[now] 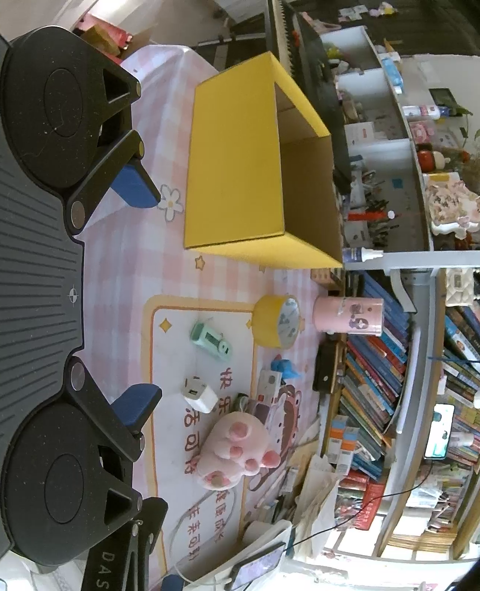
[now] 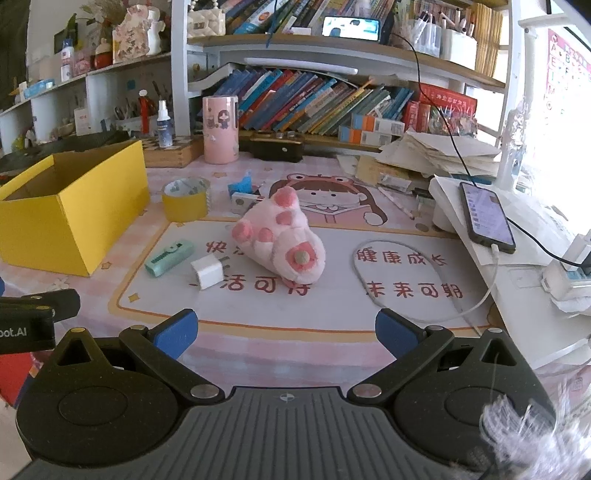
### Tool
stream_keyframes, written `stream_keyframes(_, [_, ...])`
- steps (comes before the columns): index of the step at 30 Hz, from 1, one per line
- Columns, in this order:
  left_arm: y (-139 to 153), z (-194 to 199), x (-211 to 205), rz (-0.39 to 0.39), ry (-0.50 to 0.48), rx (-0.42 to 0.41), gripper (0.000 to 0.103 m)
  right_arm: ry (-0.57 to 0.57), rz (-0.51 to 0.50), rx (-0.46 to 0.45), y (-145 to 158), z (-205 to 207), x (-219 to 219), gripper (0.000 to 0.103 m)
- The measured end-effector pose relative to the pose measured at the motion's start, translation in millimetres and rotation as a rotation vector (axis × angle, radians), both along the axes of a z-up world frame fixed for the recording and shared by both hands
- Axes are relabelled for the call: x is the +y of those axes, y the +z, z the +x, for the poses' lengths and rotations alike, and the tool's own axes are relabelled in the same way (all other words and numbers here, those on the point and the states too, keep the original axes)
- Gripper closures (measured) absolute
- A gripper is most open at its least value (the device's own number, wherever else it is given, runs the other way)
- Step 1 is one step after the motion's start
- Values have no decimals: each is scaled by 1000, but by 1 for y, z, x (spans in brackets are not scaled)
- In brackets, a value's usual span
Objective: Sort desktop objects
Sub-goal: 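Move both tools forward toward the pink plush pig and white charger plug, then close the right gripper around the pink plush pig while the left tool nears the white plug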
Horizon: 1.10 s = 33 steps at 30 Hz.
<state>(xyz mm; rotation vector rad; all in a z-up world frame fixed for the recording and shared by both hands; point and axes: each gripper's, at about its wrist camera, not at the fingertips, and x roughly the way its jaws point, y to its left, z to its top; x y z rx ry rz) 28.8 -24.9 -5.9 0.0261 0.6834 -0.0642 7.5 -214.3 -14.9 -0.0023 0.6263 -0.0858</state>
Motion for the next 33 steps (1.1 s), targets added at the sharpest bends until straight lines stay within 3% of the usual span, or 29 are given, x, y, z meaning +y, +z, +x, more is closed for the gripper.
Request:
stream_keyframes(13, [-8,19,-31,-1,59,37,1,48,19,44,-8,31,-37,2])
stream_keyframes(28, [-6,40,-53,-10,277,24,1,262,17,1,-6,81,-63,2])
stream_keyframes(33, [-5,45,-53,2,344,16,1,287,41,-1,-10,100,-70,2])
